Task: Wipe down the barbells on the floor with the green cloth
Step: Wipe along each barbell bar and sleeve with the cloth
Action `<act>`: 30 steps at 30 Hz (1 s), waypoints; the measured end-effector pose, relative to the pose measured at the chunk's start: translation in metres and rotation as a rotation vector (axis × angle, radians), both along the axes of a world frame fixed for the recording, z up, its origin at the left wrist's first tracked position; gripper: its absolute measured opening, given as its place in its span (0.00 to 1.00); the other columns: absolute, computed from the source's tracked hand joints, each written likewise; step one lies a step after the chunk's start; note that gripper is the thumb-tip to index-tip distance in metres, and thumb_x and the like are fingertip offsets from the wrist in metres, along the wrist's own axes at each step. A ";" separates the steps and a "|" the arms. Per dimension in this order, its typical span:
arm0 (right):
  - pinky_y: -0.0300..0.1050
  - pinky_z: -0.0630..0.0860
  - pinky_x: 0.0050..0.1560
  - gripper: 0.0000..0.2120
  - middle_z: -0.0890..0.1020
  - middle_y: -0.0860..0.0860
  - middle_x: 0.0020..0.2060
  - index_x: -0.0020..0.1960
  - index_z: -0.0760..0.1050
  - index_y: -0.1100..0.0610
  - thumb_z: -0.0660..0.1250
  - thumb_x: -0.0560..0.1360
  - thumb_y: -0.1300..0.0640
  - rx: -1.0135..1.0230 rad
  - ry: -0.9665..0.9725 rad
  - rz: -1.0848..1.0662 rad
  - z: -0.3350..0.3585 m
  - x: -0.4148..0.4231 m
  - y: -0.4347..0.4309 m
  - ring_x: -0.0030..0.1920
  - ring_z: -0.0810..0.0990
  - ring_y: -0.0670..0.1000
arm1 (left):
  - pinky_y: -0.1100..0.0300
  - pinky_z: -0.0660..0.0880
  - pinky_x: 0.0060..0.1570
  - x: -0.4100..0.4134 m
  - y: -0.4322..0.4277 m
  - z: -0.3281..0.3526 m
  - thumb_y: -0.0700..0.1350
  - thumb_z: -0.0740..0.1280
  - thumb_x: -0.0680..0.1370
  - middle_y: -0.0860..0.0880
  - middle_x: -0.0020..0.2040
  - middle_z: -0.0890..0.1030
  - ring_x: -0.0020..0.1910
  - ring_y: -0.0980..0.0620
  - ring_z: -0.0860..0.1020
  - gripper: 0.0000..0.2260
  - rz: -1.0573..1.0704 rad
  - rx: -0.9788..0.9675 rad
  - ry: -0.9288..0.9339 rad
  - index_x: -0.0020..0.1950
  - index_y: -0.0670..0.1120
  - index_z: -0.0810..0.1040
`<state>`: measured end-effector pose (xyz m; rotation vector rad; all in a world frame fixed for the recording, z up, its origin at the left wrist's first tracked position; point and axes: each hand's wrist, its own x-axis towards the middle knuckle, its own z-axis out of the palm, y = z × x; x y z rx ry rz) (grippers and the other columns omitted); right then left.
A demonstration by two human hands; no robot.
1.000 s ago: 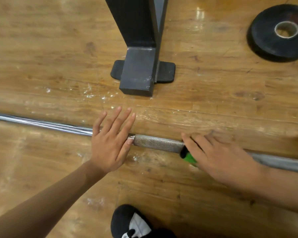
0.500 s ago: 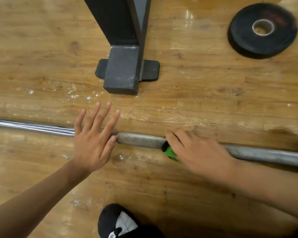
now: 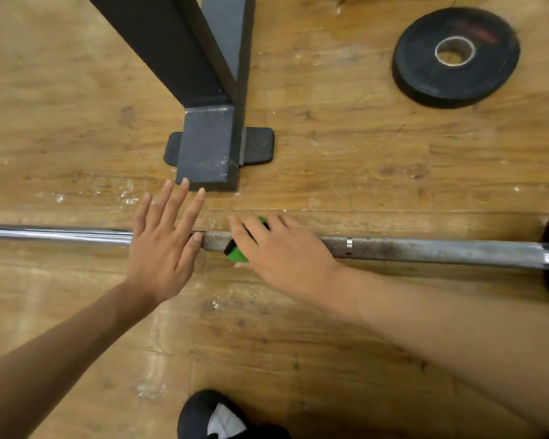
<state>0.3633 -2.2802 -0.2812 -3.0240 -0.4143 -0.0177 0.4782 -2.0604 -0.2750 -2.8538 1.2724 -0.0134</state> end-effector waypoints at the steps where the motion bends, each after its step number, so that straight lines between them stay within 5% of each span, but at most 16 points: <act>1: 0.54 0.81 0.53 0.30 0.77 0.61 0.64 0.78 0.63 0.65 0.61 0.82 0.48 0.008 -0.016 0.032 -0.002 -0.008 -0.018 0.52 0.82 0.60 | 0.34 0.53 0.79 0.003 -0.002 0.002 0.54 0.44 0.87 0.42 0.85 0.58 0.85 0.41 0.52 0.28 0.012 0.010 0.022 0.85 0.46 0.58; 3: 0.56 0.81 0.55 0.34 0.74 0.64 0.66 0.80 0.58 0.65 0.67 0.80 0.54 -0.032 -0.049 0.081 -0.004 -0.033 -0.070 0.53 0.82 0.62 | 0.35 0.50 0.81 0.005 -0.007 0.003 0.54 0.44 0.86 0.43 0.85 0.57 0.85 0.42 0.51 0.28 0.036 0.028 0.050 0.85 0.46 0.56; 7: 0.67 0.74 0.67 0.28 0.64 0.68 0.76 0.83 0.49 0.63 0.44 0.84 0.57 -0.163 -0.112 0.195 -0.004 -0.066 -0.133 0.67 0.73 0.71 | 0.42 0.46 0.82 0.008 -0.016 0.008 0.55 0.42 0.87 0.41 0.84 0.58 0.85 0.42 0.52 0.28 0.102 0.091 0.061 0.85 0.45 0.55; 12: 0.62 0.77 0.65 0.31 0.69 0.67 0.75 0.82 0.56 0.63 0.60 0.84 0.51 -0.085 -0.121 0.124 -0.014 -0.036 -0.107 0.70 0.73 0.69 | 0.42 0.48 0.79 0.002 -0.026 0.031 0.59 0.36 0.87 0.38 0.83 0.58 0.83 0.37 0.54 0.34 0.188 0.336 0.073 0.83 0.41 0.60; 16: 0.59 0.76 0.65 0.36 0.68 0.66 0.76 0.82 0.55 0.64 0.55 0.85 0.40 -0.091 -0.067 0.098 -0.008 -0.022 -0.102 0.71 0.73 0.67 | 0.45 0.48 0.79 -0.016 -0.013 0.082 0.62 0.42 0.87 0.43 0.84 0.60 0.83 0.42 0.56 0.31 -0.011 0.478 -0.010 0.83 0.46 0.62; 19: 0.57 0.77 0.63 0.36 0.71 0.64 0.75 0.82 0.57 0.63 0.47 0.85 0.38 -0.063 -0.004 0.045 -0.001 -0.020 -0.100 0.69 0.75 0.65 | 0.47 0.46 0.80 -0.020 0.009 0.109 0.64 0.42 0.87 0.44 0.85 0.55 0.84 0.43 0.51 0.30 0.073 0.463 -0.005 0.85 0.50 0.57; 25: 0.55 0.76 0.50 0.29 0.83 0.59 0.57 0.71 0.76 0.61 0.49 0.87 0.42 0.023 -0.167 -0.253 -0.007 -0.013 -0.077 0.48 0.82 0.61 | 0.47 0.47 0.81 -0.003 0.054 0.068 0.64 0.40 0.87 0.44 0.86 0.52 0.85 0.43 0.49 0.31 0.036 0.415 0.052 0.85 0.49 0.55; 30: 0.58 0.71 0.61 0.26 0.82 0.61 0.59 0.74 0.71 0.61 0.53 0.86 0.44 0.097 -0.249 -0.546 -0.002 -0.013 -0.053 0.55 0.80 0.63 | 0.43 0.52 0.80 0.036 0.074 0.039 0.64 0.39 0.86 0.42 0.85 0.52 0.84 0.40 0.50 0.31 0.002 0.335 0.078 0.86 0.51 0.51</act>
